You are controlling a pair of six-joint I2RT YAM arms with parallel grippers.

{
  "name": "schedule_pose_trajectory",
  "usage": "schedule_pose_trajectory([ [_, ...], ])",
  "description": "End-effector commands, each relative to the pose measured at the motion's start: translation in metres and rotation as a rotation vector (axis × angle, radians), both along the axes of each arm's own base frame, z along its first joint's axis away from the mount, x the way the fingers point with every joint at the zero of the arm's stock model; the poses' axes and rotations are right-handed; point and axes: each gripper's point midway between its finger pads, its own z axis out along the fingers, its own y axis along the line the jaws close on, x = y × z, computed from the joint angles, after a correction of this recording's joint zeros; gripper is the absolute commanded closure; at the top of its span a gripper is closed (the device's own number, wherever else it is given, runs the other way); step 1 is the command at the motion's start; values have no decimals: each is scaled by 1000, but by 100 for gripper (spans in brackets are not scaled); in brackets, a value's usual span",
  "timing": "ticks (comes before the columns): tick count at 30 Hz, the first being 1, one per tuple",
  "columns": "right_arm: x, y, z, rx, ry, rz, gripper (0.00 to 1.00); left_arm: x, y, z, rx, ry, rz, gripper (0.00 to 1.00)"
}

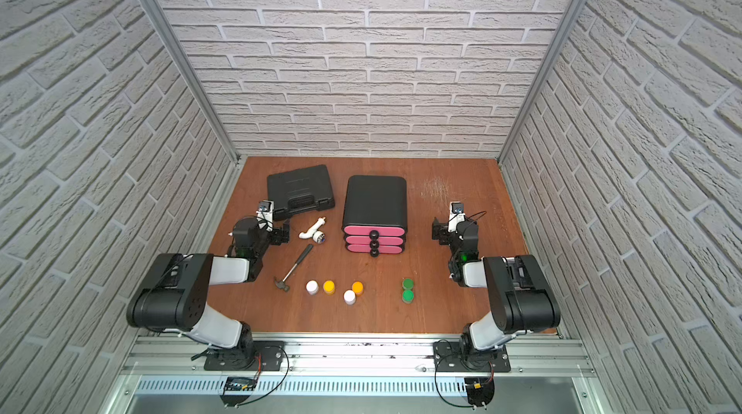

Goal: Put the paint cans in the drawer according to color
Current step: Open the drawer in the storage box.

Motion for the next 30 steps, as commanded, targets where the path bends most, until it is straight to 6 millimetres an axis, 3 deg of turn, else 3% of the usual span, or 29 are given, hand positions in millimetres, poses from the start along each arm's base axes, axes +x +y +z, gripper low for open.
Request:
schedule_pose_trajectory([
  [1,8,3,14,-9,-56,6,1,9,5,14,17,-56,7,2],
  [13,7,3,14,-8,-45,7,1,6,10,19,16,-69,45,2],
  [17,3,9,36,-10,-79,49,1,-4,13,38,22,-119,62,2],
  [20,-8,16,61,-15,-118,90,1,-13,13,61,25,-148,73,2],
  [24,-27,4,94,97,-139,-18,1,-22,19,96,-48,-156,137,1],
  [26,-50,-16,97,283,-19,-228,1,-30,33,105,-158,-132,261,1],
  [28,-78,-22,95,349,91,-323,1,-37,43,109,-274,-113,353,1],
  [30,-89,-13,96,390,108,-285,0,-39,36,115,-356,-103,328,1],
])
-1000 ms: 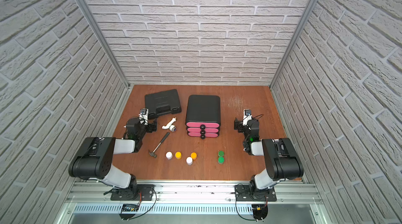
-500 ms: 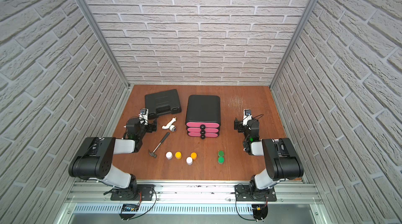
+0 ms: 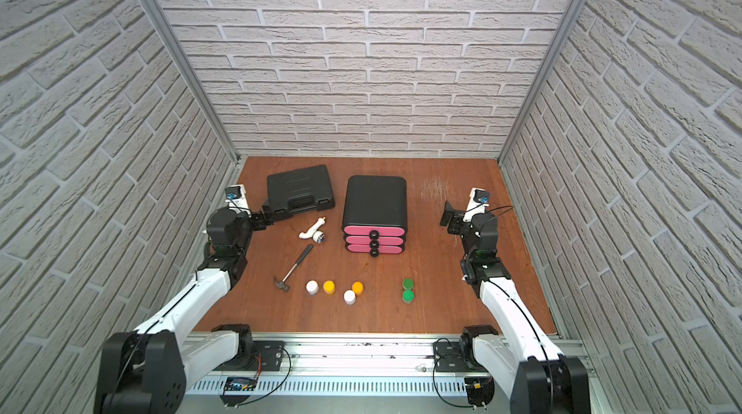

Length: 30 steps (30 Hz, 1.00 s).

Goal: Put the paint cans in the drawer according to color
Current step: Open the drawer in the storage box.

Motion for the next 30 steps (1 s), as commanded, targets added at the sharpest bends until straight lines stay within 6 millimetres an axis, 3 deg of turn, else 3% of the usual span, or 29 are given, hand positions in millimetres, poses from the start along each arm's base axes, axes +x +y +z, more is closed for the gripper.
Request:
schedule_pose_trajectory([
  [1,-44,4,-47,186,242,-55,5,-14,-3,-20,-219,97,27,2],
  [4,-54,26,-38,274,312,36,17,-15,-29,-13,-338,117,-81,1],
  [8,-80,50,-34,341,512,112,22,-27,-67,-7,-451,205,-180,2],
  [13,-121,87,-21,361,654,226,29,-47,-135,-1,-505,324,-339,2],
  [16,-134,116,-19,379,713,302,33,-49,-175,-7,-572,391,-428,2],
  [22,-133,183,-7,246,753,438,32,-50,-241,-3,-612,471,-567,10],
  [28,-114,261,-13,218,742,547,31,-58,-256,-5,-691,435,-569,18],
  [30,-105,278,-18,207,750,545,31,-58,-262,-7,-742,424,-582,21],
])
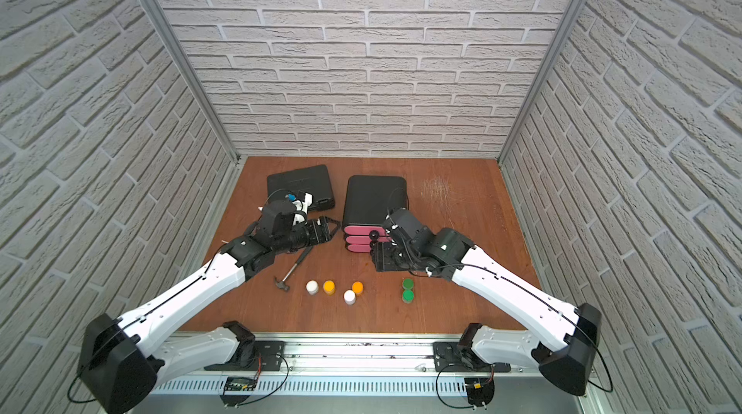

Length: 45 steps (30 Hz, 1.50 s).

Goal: Put the paint cans in the drawer according to color
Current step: Open the drawer in the storage box.

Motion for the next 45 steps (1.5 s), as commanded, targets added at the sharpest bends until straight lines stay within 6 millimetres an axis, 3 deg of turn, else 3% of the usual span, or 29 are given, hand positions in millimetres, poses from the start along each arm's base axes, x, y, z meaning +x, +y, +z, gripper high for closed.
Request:
schedule_pose_trajectory([
  [1,26,28,9,32,-61,-47,31,7,-9,9,-122,-30,31,23],
  [8,51,23,9,-80,-104,-103,30,17,-22,17,-151,-42,13,21],
  [14,63,13,-3,-130,-73,-126,31,21,-28,1,-124,12,-1,19],
  [29,82,13,-31,-165,-22,-118,37,37,-34,-13,-114,41,-8,24],
  [37,85,9,-37,-183,-12,-124,46,37,-35,-20,-114,62,-18,28],
  [45,89,12,-36,-183,-21,-123,49,39,-39,-21,-121,68,-29,30],
])
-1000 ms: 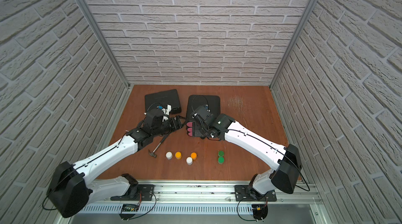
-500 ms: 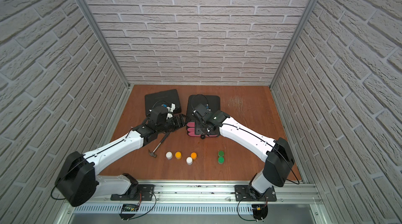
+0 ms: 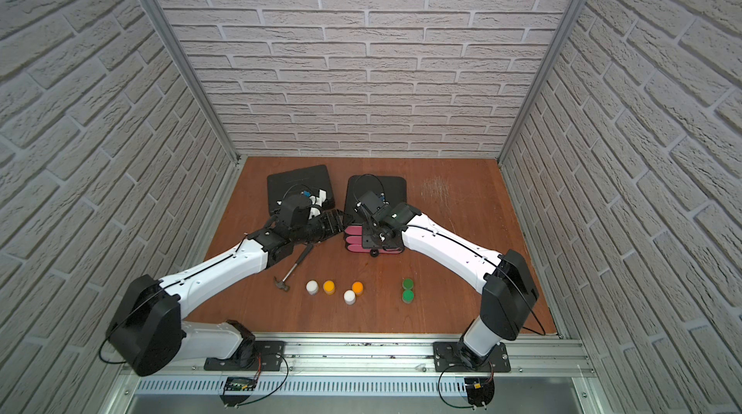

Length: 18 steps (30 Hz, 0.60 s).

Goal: Put the paint cans in the drawer according to color
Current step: Open the drawer in the storage box.

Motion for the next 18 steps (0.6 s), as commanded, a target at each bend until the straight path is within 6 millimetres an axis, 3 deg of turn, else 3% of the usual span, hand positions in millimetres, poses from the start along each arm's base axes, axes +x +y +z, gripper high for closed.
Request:
schedule_pose_trajectory([
  [1,10,6,10,20,-39,1,49,5,-1,0,0,0,-4,32],
  [18,13,5,10,16,-44,4,63,9,-10,-9,-20,24,-8,39],
])
